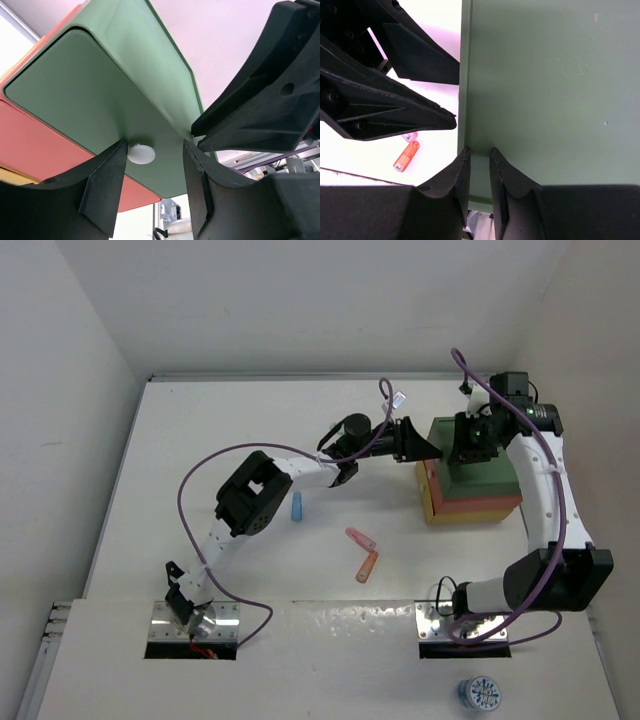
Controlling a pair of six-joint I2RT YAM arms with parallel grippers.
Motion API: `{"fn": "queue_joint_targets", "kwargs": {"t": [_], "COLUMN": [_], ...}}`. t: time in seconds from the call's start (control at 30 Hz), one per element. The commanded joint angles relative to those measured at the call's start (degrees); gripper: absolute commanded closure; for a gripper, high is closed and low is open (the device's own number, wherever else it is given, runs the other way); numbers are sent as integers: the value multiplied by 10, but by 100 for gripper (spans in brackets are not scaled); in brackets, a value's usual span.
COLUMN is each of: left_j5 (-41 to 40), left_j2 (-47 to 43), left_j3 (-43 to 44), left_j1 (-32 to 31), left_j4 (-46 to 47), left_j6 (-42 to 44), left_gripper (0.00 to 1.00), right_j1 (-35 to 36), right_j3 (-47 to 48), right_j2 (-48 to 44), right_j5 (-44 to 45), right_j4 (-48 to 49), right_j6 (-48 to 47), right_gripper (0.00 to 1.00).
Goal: Sort the stationery into containers
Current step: Open the drawer in the storage box.
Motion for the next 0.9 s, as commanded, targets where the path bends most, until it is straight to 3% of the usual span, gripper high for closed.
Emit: {"fn": "queue_joint_targets", "kwargs": {"t": [0.0, 0.3, 0.43, 0.53, 0.87], "left_j5": [0, 1, 4, 4, 22], "left_j2": [8, 10, 9, 8, -20], "left_j3": [24, 31, 34, 34, 4], "left_j1": [-16, -28, -28, -27, -15], "left_j4": [4, -23, -33, -33, -34], "left_j6": [17, 38, 45, 46, 66], "left_gripper": [46, 48, 54, 59, 91], "right_j1": [-2, -2, -2, -2, -4], "right_j3": [-26, -25, -25, -25, -25], "right_j2": [7, 5, 5, 7, 14], "right_j5": [-4, -3, -3, -4, -2], "right_j4": [-54, -58, -56, -54, -51], "right_j6": [9, 9, 8, 9, 9], "right_gripper": [78, 78, 78, 78, 78]}}
